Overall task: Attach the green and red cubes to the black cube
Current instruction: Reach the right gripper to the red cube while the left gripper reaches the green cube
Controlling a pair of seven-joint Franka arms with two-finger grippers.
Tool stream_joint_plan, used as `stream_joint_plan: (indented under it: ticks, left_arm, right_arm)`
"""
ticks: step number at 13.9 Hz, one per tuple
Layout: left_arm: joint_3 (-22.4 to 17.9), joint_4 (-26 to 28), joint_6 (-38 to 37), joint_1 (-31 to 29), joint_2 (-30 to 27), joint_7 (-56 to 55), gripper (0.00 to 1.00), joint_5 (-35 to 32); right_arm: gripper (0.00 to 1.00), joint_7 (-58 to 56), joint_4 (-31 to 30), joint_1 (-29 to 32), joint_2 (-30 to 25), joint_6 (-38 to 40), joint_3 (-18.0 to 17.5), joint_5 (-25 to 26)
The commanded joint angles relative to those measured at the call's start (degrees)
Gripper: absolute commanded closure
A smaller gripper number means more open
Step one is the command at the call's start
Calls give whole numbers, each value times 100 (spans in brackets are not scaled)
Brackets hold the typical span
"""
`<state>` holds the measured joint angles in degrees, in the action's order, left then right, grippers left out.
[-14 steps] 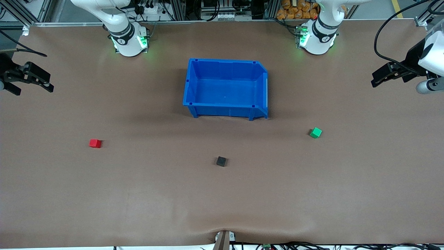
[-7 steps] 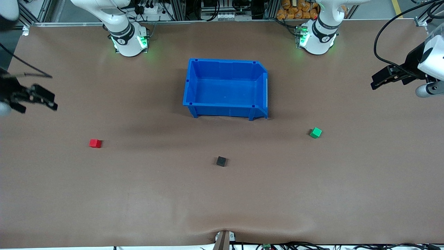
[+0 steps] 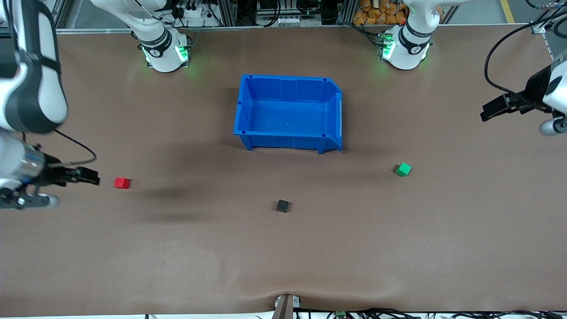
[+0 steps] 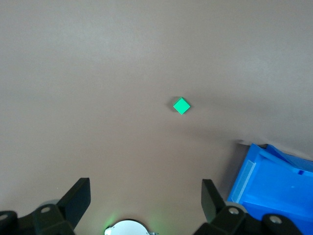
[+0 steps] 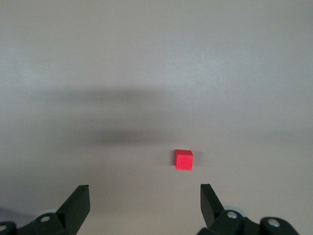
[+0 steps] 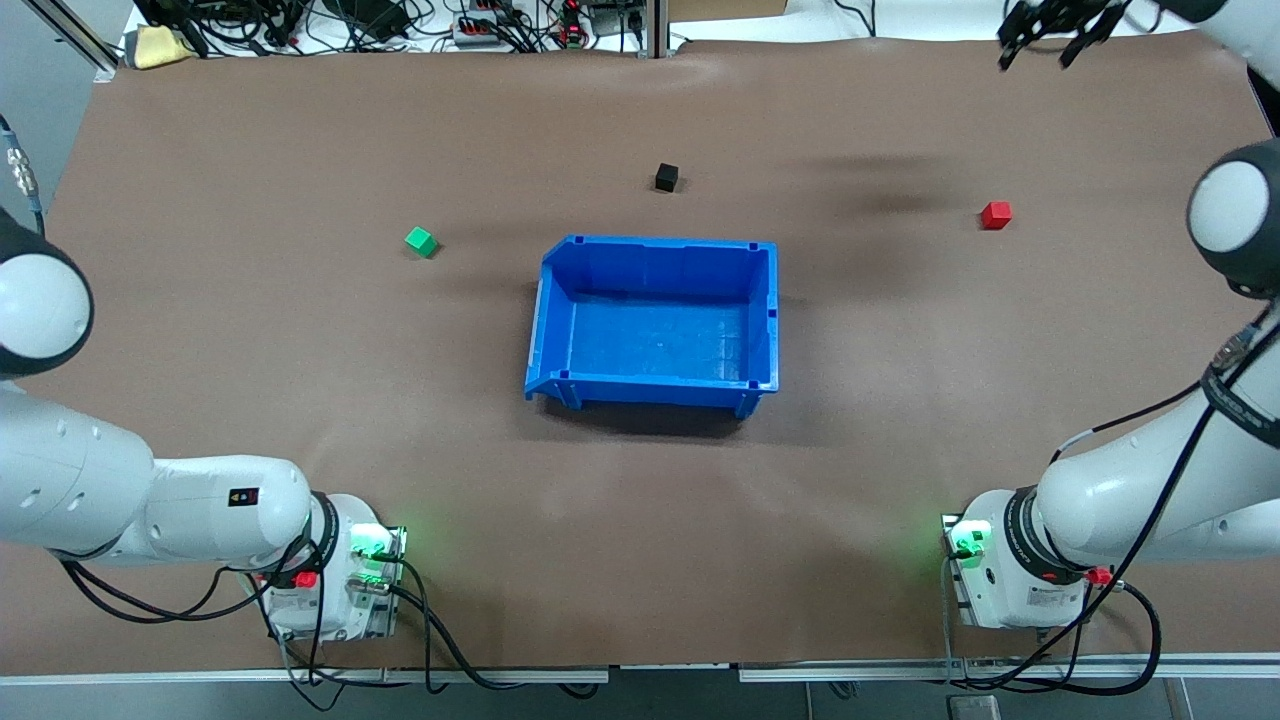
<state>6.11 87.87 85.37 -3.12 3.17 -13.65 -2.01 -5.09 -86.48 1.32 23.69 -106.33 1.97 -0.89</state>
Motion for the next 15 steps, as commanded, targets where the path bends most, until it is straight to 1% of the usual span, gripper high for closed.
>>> stream_joint_plan:
  ticks: [1,3,4,6,9,10,13,14,15]
  left_arm:
    - [13,-112,6,-4,542,81,0,-89]
    - [21,-121,58,5,955,-50,0,-72]
    - [13,-103,85,31,1148,-50,0,-81]
    - [30,10,295,57,1396,-103,0,-81]
    - [74,572,831,189,1440,-724,0,-63]
    - [74,643,893,259,1458,-901,0,-89]
    - [83,880,1121,251,1502,-1183,0,-81]
    - [83,1021,1305,234,1511,-1289,0,-72]
    - [83,1205,1542,207,1502,-1403,0,-46]
  right_arm:
    - [0,60,289,288,985,-726,-65,-34]
    - [0,226,464,342,1723,-1597,-65,-200]
    - [0,341,552,377,2040,-1749,-65,-236]
    - [0,324,615,447,2140,-1471,-65,-166]
    - [0,315,641,667,2140,-506,-56,-166]
    - [0,324,641,702,2140,-233,-56,-157]
    - [0,377,475,685,2288,-159,-56,-166]
    - [14,342,500,694,2359,-177,-56,-157]
    - [23,359,527,729,2403,-160,-56,-166]
